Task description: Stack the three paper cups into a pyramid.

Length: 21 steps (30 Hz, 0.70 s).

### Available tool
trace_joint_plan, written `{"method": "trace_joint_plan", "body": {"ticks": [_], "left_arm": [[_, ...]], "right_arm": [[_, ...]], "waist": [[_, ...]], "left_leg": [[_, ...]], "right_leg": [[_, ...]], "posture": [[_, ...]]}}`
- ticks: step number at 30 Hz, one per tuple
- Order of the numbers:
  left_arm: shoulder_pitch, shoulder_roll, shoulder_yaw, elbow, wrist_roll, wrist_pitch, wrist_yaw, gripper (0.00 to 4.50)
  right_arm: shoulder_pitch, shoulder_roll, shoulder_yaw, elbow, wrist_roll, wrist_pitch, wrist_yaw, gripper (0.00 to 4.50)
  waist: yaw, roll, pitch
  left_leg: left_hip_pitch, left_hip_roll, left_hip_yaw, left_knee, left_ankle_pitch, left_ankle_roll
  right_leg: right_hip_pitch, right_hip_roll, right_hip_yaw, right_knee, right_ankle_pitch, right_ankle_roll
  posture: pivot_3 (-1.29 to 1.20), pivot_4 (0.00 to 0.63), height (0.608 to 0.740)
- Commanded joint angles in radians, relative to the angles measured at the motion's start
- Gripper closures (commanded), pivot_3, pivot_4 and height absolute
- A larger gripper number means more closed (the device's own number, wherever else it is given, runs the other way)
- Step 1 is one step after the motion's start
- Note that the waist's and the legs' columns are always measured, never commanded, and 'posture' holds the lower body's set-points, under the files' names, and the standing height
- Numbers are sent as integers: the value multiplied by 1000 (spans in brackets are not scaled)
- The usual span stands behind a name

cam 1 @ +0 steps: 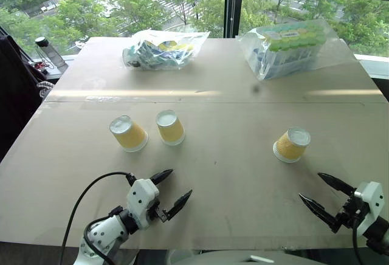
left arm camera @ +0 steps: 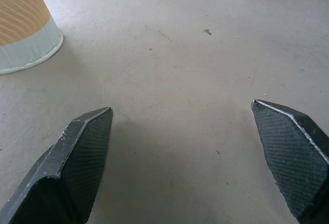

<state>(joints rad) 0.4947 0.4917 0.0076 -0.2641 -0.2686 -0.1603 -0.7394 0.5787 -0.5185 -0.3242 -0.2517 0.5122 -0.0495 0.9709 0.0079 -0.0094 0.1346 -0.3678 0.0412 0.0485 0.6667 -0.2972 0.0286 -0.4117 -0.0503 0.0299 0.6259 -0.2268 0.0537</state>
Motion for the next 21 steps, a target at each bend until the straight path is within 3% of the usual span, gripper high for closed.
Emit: {"method": "trace_joint_plan", "body": {"ticks": [1,10,21], "left_arm": [[27,-12,-24,113,35,-39,-15,76],[22,-7,-7,204,5,-136,-61,76],[18,23,-4,48,-33,-53,-52,76]], "right_arm": [[-5,-7,-21,8,3,-23,10,0],[-12,0,-9,54,-9,-58,33,0],[-26,9,-10,54,-4,-66,27,0]], "waist": [[0,0,0],[-5,9,-6],[-19,6,-4]], "left_leg": [[0,0,0,0,0,0],[2,-1,0,-1,0,0],[1,0,1,-1,0,0]], "right_leg": [[0,0,0,0,0,0],[1,1,1,0,0,0],[0,1,1,0,0,0]], "posture": [[0,150,740],[0,150,740],[0,150,740]]}}
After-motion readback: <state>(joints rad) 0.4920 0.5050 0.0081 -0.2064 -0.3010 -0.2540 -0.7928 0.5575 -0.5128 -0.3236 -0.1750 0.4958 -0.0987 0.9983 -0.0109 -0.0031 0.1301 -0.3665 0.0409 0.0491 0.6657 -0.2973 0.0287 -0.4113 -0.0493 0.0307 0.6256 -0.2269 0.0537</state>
